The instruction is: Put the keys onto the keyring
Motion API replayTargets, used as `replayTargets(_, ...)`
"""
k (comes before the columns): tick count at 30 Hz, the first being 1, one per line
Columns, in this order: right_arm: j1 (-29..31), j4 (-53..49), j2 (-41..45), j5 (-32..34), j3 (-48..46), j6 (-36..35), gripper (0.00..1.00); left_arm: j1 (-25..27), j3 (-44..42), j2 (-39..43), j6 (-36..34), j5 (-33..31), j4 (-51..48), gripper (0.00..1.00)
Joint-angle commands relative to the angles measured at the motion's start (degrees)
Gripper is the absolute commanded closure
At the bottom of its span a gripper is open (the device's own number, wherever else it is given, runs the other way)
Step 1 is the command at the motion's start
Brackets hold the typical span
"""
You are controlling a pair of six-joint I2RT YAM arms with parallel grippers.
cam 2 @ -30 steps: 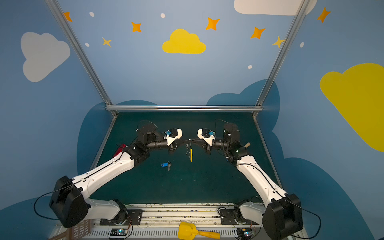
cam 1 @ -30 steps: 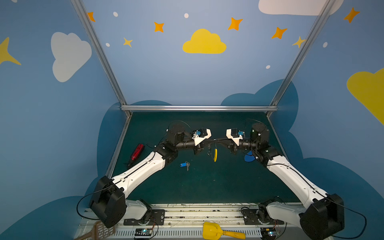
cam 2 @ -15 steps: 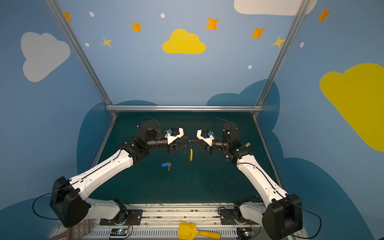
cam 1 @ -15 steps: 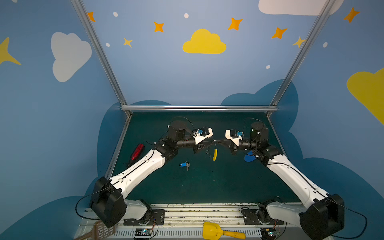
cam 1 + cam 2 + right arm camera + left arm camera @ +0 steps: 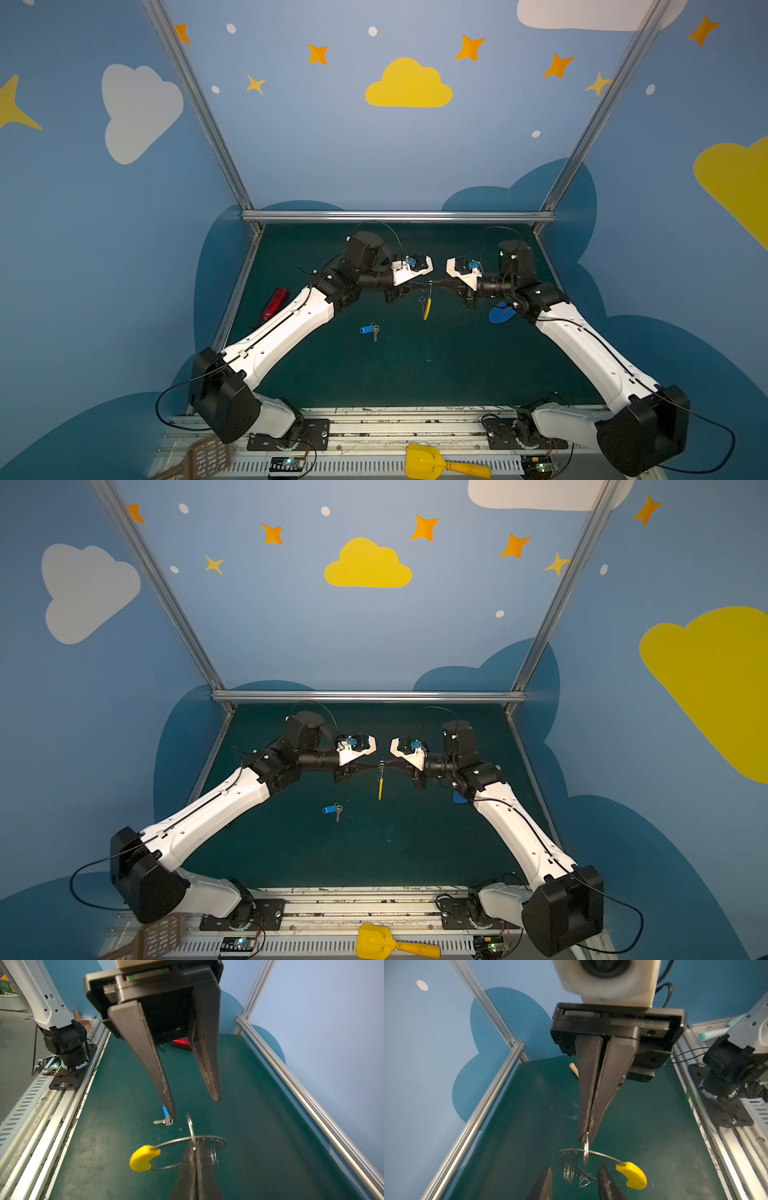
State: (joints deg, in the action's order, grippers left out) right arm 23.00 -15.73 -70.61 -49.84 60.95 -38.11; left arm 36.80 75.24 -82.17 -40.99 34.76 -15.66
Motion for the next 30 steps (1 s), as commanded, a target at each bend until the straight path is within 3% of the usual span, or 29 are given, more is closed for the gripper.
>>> replayTargets(1, 1.01, -4.03, -0.51, 1.13, 2.13, -1.48, 1.0, 0.39, 2.0, -1.03, -1.73, -0.81, -4.32, 0.63)
replayTargets(12, 2.76, -8.0, -1.51, 4.22, 4.34, -2.59, 1.0, 1.77, 5.25, -3.74, -3.46, -2.71, -8.59, 0.7)
replayTargets(30, 3.67, -5.0, -0.78, 4.22, 4.15, -0.57, 1.0, 2.23, 7.56, -6.85, -4.29, -2.2, -11.76, 0.8)
